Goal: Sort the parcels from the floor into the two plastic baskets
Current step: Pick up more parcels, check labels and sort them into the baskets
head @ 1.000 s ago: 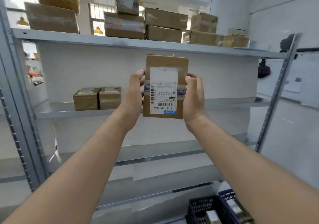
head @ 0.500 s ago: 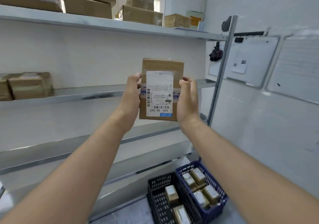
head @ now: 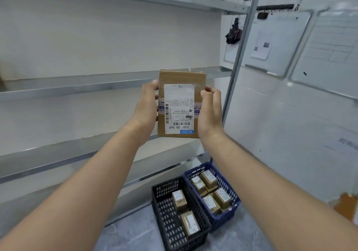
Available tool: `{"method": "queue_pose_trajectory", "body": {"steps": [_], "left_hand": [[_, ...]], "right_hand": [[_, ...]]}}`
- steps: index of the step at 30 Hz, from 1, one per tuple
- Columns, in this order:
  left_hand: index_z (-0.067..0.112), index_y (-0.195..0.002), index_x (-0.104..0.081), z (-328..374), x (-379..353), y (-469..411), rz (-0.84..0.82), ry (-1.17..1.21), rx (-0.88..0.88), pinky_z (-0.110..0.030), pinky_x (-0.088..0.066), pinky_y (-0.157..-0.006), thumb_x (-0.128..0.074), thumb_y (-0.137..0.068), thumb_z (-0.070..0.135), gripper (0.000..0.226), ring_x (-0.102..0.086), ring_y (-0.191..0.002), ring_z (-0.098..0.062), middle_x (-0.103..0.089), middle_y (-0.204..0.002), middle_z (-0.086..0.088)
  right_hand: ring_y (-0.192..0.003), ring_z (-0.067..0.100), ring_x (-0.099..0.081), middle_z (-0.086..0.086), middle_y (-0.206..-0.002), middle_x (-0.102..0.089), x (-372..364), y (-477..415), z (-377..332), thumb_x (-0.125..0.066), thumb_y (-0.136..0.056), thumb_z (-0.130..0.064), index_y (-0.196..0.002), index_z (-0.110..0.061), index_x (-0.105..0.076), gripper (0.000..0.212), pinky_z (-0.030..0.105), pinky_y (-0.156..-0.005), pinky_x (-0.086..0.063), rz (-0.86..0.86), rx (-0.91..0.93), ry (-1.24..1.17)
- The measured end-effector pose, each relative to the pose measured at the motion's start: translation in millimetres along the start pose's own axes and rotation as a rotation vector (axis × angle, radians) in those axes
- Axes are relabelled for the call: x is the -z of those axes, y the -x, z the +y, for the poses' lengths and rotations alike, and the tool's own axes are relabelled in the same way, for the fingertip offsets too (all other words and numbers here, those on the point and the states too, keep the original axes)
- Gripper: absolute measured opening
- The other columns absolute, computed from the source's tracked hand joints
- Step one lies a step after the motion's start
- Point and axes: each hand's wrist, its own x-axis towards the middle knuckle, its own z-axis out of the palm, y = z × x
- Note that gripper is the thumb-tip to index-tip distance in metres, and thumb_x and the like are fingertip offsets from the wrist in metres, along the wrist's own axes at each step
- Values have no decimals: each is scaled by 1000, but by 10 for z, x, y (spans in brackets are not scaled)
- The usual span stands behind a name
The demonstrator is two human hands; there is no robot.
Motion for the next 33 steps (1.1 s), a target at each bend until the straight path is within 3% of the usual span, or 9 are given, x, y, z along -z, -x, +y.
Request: {"method": "queue_pose_trajectory", "body": {"steps": [5,8,11,13,15,19,23,28,33], "left_hand": [[26,-92,-60,-338,-58,-675,-11,-32,42,-31,-43,-65,-25,-108,46,43,-61,-44,3,-66,-52,17],[22,-115,-60,-609,-40,-1210,-29,-12,98,-35,-50,-73,-26,-106,49,44,-68,-58,-6,-67,-54,17],[31,-93,-66,-919,-32,-1676,-69,42,183,-48,-53,-90,-28,-105,52,46,-65,-77,-21,-69,-57,11],[34,-94,-67,-1120,-46,-1902,-80,67,246,-53,-54,-97,-28,-104,54,45,-66,-83,-24,-70,-64,8],[32,-98,-65,-1296,-74,-2058,-88,51,304,-55,-53,-100,-28,-104,54,44,-67,-87,-25,-71,-64,8],[31,-94,-63,-1634,-158,-2362,-52,20,341,-50,-53,-98,-24,-107,50,45,-65,-83,-21,-68,-64,7],[31,-98,-65,-1982,-309,-2602,4,6,378,-45,-53,-95,-22,-106,50,48,-64,-81,-20,-68,-58,14],[32,-103,-65,-2431,-618,-2751,190,61,418,-43,-51,-90,-27,-105,47,41,-65,-88,-20,-69,-95,6],[25,-106,-62,-2902,-977,-2798,400,48,479,-44,-50,-89,-32,-105,49,39,-66,-90,-20,-70,-98,4]], "right_hand": [[-104,23,-73,2,-111,-73,-199,-541,430,-45,-99,-44,-132,-22,-52,41,47,-87,-62,17,-43,43],[-96,16,-72,1,-109,-72,-324,-991,745,-42,-113,-28,-134,-18,-52,26,36,-79,-60,18,-72,104],[-87,4,-71,0,-106,-71,-436,-1371,1040,-41,-114,-23,-132,-16,-55,24,24,-72,-57,41,-104,149],[-79,-1,-70,1,-104,-70,-486,-1579,1248,-41,-114,-23,-129,-16,-55,22,17,-64,-55,41,-142,168],[-90,10,-72,7,-109,-72,-547,-1723,1439,-43,-112,-29,-128,-16,-56,24,24,-69,-59,45,-187,158],[-115,26,-71,7,-121,-73,-638,-2001,1800,-42,-94,-44,-119,-29,-62,35,50,-97,-60,60,-248,151],[-116,19,-68,-1,-122,-73,-545,-2343,2174,-40,-104,-38,-120,-31,-63,28,40,-96,-58,6,-302,131],[-109,19,-71,1,-117,-74,-296,-2795,2723,-38,-111,-33,-125,-27,-62,28,35,-83,-57,-164,-371,146],[-113,16,-67,-1,-120,-71,8,-3151,3240,-38,-112,-28,-128,-23,-62,29,34,-89,-55,-334,-430,128]]}}
